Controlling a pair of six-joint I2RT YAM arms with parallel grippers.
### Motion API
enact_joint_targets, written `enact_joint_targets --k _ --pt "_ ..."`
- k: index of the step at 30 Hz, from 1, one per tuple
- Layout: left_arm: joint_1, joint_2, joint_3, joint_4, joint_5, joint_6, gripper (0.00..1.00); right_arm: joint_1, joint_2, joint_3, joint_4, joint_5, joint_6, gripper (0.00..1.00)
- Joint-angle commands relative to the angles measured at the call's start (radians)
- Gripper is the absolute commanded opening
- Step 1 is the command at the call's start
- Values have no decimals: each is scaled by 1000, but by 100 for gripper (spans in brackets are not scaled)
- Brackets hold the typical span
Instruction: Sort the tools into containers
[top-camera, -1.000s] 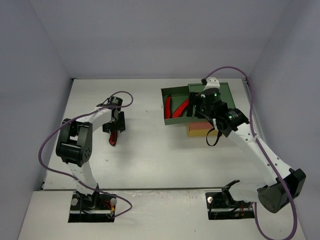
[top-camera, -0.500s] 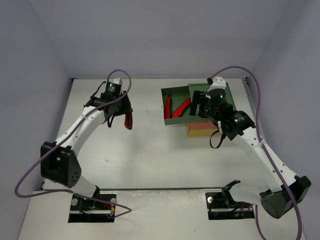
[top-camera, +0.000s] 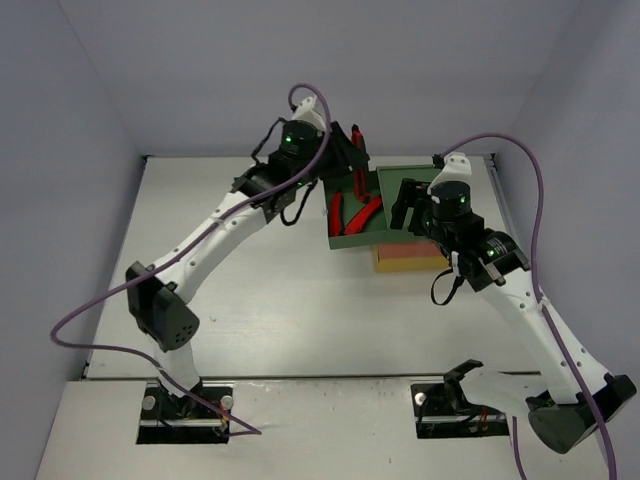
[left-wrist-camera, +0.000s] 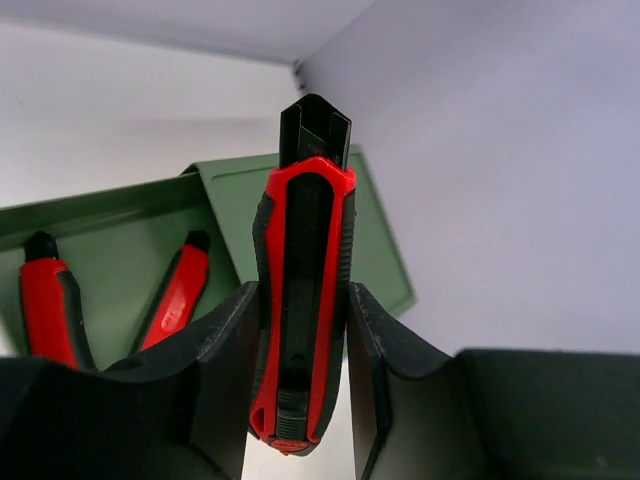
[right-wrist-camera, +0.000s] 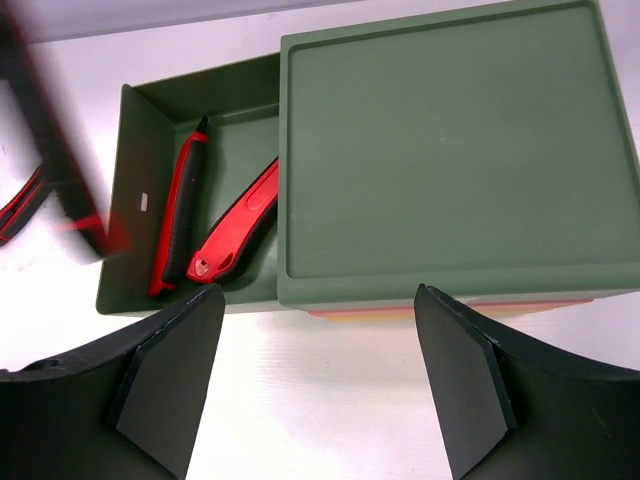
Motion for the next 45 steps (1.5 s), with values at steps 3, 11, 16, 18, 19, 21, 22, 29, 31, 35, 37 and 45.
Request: enact_joint_targets --k 3,11,16,18,19,21,22,29,31,35,37,45 --pt "-40 77 78 -24 -92 9 23 -15 -67 -18 46 46 -12 75" --pt "-51 69 99 -106 -143 137 52 -24 -82 -38 46 55 -18 77" --pt "-53 36 120 -179 -179 240 63 -27 -68 -34 47 60 -26 77" --pt "-50 17 120 -223 -196 270 64 -28 -63 -33 48 63 -29 77" --pt "-46 6 116 -247 -213 303 64 -31 -62 -32 48 64 -30 77" --pt "-33 -35 96 -285 -260 390 64 -34 -57 -29 48 67 -33 77" --pt "-8 -52 69 -298 -263 421 64 -35 -57 -27 48 67 -35 77" --pt "289 -154 -141 -347 -150 644 64 -44 -55 -17 47 52 -61 78" --pt "365 -136 -184 -352 -91 781 65 -44 -53 -15 48 44 -67 78" --pt "451 -24 -211 -387 -21 987 68 -44 -46 -16 48 31 -75 78" --pt "474 33 -205 -400 -52 1067 69 -45 -43 -15 48 19 -78 78" --pt "558 245 -118 -402 -17 1086 70 -45 -62 -41 46 -9 -57 79"
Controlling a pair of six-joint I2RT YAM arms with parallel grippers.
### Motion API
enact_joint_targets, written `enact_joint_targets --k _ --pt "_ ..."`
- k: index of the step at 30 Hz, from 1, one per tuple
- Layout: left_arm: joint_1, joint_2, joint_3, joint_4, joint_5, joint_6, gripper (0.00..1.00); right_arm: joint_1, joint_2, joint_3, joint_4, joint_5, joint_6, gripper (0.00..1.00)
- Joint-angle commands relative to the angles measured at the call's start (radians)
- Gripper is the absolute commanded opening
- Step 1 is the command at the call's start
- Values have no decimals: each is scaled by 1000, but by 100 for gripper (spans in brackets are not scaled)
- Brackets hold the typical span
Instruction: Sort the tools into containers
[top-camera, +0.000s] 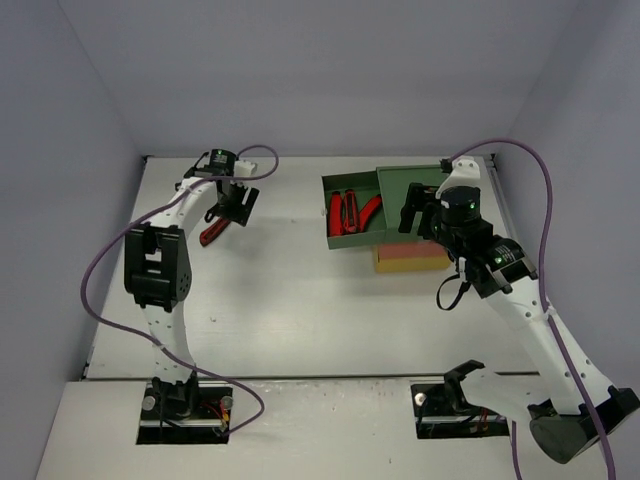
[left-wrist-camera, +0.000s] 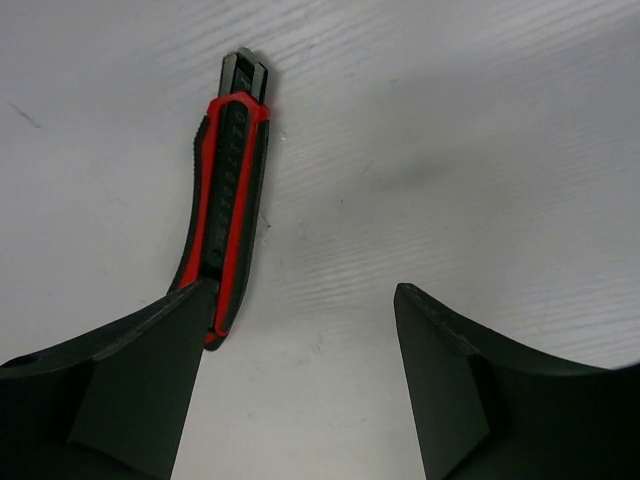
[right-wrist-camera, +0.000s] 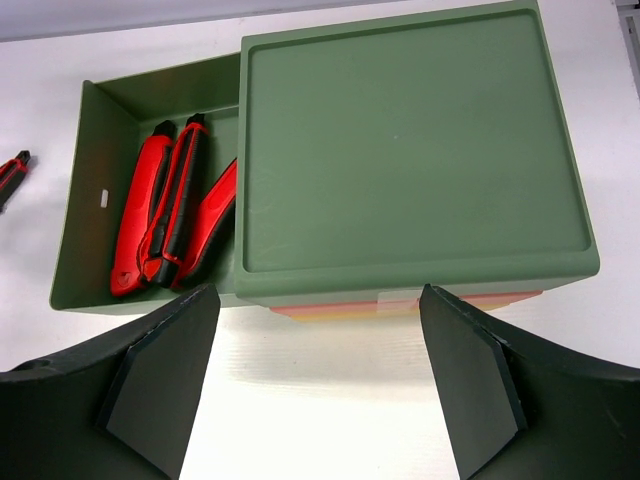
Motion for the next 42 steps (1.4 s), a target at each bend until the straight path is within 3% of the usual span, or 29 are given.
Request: enact_joint_targets --k 1,9,21,23,26,31,37,42 --pt "42 40 107 -2 -2 84 70 -6 -17 -6 47 -19 7 79" --pt "92 131 199 -1 16 88 70 -7 -48 -29 46 -31 14 80" --pt "105 216 168 -15 140 15 68 -6 -21 6 47 17 -18 81" --pt "105 217 160 -15 149 0 63 -6 -3 10 47 15 -20 81" --pt "104 201 147 -13 149 -22 45 -6 15 18 47 4 -31 81" --pt "91 136 125 -11 163 -101 4 -6 26 24 48 15 -50 81" --pt "59 -7 101 17 252 -375 0 -6 27 21 48 44 -56 81" --pt "-4 -247 29 239 327 -804 0 -26 36 26 53 68 -49 81"
